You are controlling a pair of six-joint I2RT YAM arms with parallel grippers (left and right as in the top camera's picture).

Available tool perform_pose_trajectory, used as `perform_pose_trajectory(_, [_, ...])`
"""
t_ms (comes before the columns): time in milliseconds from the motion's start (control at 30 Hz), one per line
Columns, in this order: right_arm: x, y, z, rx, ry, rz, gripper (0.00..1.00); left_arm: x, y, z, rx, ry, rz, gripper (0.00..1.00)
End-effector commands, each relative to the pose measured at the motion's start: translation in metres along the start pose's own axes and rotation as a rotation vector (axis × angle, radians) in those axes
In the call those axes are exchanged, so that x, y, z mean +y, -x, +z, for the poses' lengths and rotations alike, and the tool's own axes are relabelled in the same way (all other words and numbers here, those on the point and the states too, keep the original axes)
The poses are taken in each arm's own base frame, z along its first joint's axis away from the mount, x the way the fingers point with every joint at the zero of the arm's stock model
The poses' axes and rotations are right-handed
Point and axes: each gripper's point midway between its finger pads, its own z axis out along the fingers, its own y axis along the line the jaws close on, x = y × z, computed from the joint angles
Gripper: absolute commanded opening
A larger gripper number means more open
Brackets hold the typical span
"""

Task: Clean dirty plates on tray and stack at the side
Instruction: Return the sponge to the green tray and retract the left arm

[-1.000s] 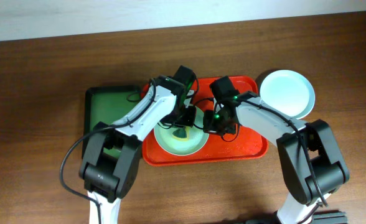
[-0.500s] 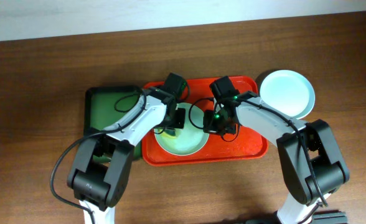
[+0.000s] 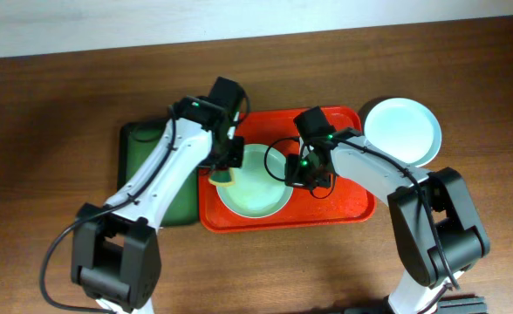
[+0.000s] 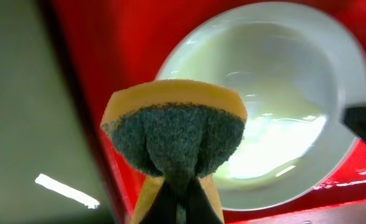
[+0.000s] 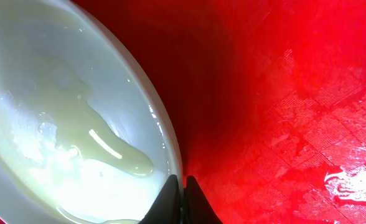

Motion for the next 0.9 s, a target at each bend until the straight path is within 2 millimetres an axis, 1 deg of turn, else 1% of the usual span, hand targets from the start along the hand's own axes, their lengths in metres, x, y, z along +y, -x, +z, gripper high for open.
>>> perform_pose_trajectory(0, [0.001,-0.001,0.000,-0.004,-0.006,-0.012,0.04,0.057,0.001,-0.005,0.023,0.063,-0.116,0.00])
perform_pose_trajectory(67, [0.001,-0.001,0.000,-0.004,-0.006,-0.012,0.04,0.095,-0.004,-0.006,0.056,0.079,-0.202,0.00])
perform_pose_trajectory(100, [0.001,-0.001,0.000,-0.004,-0.006,-0.012,0.04,0.104,-0.005,-0.007,0.063,0.082,-0.215,0.00])
perform_pose_trajectory(133, [0.001,-0.001,0.000,-0.004,-0.006,-0.012,0.04,0.121,-0.008,-0.008,0.075,0.087,-0.232,0.00])
perform_pose_trajectory(233, [0.001,-0.001,0.000,-0.004,-0.006,-0.012,0.04,0.148,-0.010,-0.009,0.078,0.104,-0.259,0.00])
perform_pose_trajectory(300, [0.001,-0.001,0.000,-0.004,-0.006,-0.012,0.04,0.156,-0.012,-0.009,0.081,0.128,-0.268,0.00])
perform_pose_trajectory(367, [0.001,-0.001,0.000,-0.004,-0.006,-0.012,0.04,0.158,-0.015,-0.001,0.083,0.142,-0.267,0.00])
perform_pose_trajectory(433, [0.001,-0.001,0.000,-0.004,-0.006,-0.012,0.04,0.163,-0.018,0.013,0.075,0.169,-0.266,0.00])
perform_pose_trajectory(500, [0.001,-0.001,0.000,-0.004,-0.006,-0.012,0.04,0.169,-0.027,0.033,0.080,0.202,-0.263,0.00])
perform_pose_trajectory(567, [0.001,-0.001,0.000,-0.004,-0.006,-0.012,0.04,0.170,-0.036,0.052,0.081,0.205,-0.264,0.00])
perform_pose_trajectory(633, [0.001,-0.001,0.000,-0.004,-0.006,-0.012,0.04,0.173,-0.041,0.063,0.075,0.217,-0.264,0.00])
perform_pose_trajectory(667, [0.001,-0.001,0.000,-0.004,-0.006,-0.012,0.04,0.173,-0.041,0.063,0.077,0.216,-0.264,0.21])
perform_pose_trajectory(700, [0.001,-0.001,0.000,-0.005,-0.006,-0.012,0.04,0.173,-0.040,0.061,0.073,0.216,-0.265,0.51])
perform_pose_trajectory(767, [0.001,-0.001,0.000,-0.005,-0.006,-0.012,0.04,0.173,-0.030,0.042,0.063,0.218,-0.296,0.56])
perform_pose_trajectory(800, [0.001,-0.001,0.000,-0.005,-0.006,-0.012,0.04,0.176,-0.021,0.028,0.036,0.217,-0.327,0.61])
perform_pose_trajectory(833, [0.001,-0.001,0.000,-0.005,-0.006,-0.012,0.04,0.180,-0.010,0.009,-0.003,0.215,-0.359,0.82])
perform_pose_trajectory(867, [0.001,-0.001,0.000,-0.005,-0.006,-0.012,0.04,0.183,0.002,-0.011,-0.049,0.201,-0.381,0.93])
